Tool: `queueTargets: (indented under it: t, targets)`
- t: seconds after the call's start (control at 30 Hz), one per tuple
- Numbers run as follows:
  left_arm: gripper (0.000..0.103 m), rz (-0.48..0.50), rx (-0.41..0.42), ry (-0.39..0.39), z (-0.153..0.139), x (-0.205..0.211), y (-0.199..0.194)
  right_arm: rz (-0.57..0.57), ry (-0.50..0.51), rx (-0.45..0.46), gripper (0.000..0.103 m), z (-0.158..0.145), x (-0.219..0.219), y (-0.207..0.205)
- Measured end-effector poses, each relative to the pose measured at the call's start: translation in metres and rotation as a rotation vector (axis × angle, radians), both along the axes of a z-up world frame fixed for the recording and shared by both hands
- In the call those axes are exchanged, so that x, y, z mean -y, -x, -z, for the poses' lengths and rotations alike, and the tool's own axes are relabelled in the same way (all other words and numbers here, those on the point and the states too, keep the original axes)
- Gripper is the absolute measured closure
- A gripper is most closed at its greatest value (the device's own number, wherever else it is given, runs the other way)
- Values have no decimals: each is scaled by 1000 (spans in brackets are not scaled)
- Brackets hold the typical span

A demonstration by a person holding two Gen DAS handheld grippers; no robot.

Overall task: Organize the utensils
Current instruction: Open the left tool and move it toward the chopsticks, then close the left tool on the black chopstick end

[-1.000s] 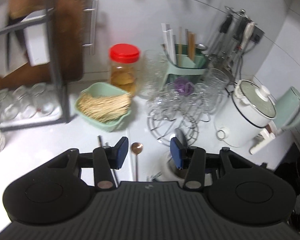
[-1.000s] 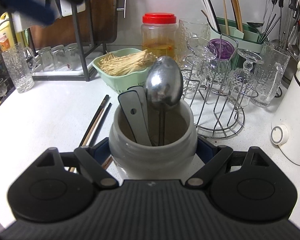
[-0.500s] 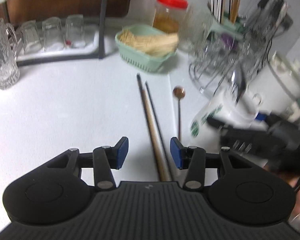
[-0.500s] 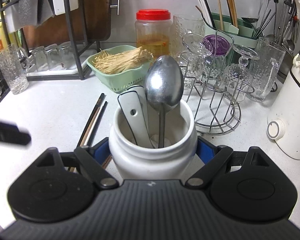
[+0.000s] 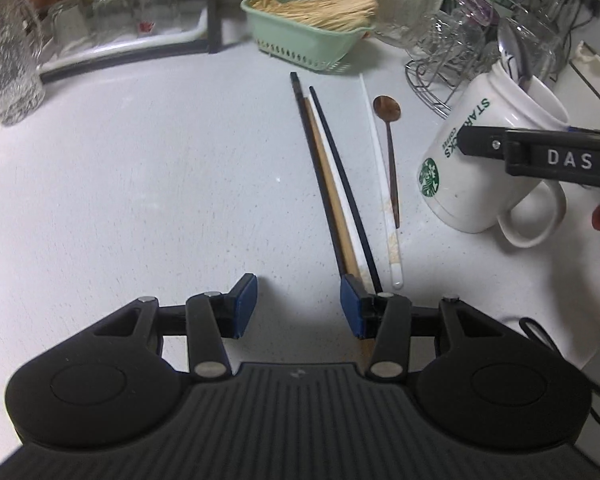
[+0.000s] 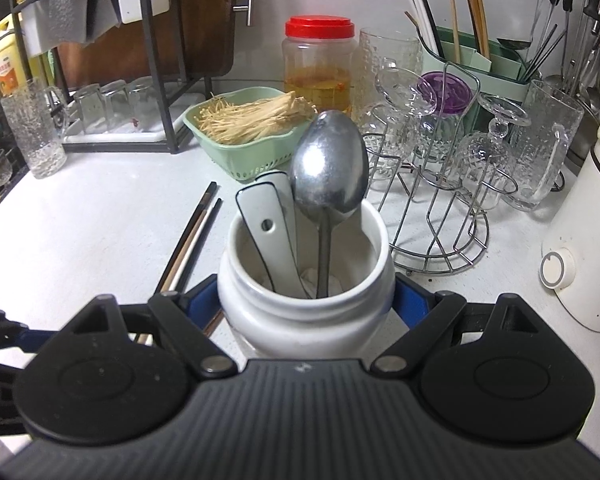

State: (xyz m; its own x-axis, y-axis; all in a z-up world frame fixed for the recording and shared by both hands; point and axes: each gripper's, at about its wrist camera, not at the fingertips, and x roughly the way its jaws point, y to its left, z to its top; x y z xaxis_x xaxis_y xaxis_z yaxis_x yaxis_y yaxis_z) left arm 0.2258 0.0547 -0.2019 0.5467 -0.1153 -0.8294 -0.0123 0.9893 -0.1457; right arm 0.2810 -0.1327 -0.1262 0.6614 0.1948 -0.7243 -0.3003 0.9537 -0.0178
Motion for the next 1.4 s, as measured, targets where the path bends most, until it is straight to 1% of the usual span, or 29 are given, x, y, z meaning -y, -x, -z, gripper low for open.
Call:
queueTargets:
  t: [0.13,0.27,0.4,0.5,0.53,0.6,0.67,0.73,0.8,0.87,1.03,1.3,1.4]
  targets:
    - [51,22,13,-25,2,7,-2,-7,-2,-1,12,0,-1,-2]
    - [51,44,26,-85,1,16,-1,-10,-2,-4,12,-1,-1,-2]
    - [51,48,23,-90,0,18,-2,-16,-3,-3,12,-1,0,-3]
    - [51,73,18,-147,2,25,-3,-23,-1,-4,12,-1,0,-3]
    - [51,71,19,-153,2,25,-3,-25,-2,-4,12,-1,0,-3]
    - [52,58,14,-149,1,23,-4,-29,-2,-5,12,-1,0,-3]
    - [62,54,15,-148,1,22,-4,-33,-2,-4,12,-1,0,-3]
    - [87,57,13,-150,-1,21,-4,-34,0,-4,12,-1,0,-3]
    - [98,60,6,-145,-1,21,-3,-37,-1,-4,12,-1,1,-3]
    - [99,60,1,-146,-1,21,-1,-39,-1,-4,12,-1,1,-3]
    - [100,18,-23,-103,-3,14,14,-55,2,-7,12,-1,0,-4]
    - [100,-71,-89,-2,-12,14,62,-116,-2,-6,12,-1,3,-10]
    - [100,-91,-100,8,-17,20,79,-135,-3,-7,12,-1,2,-12]
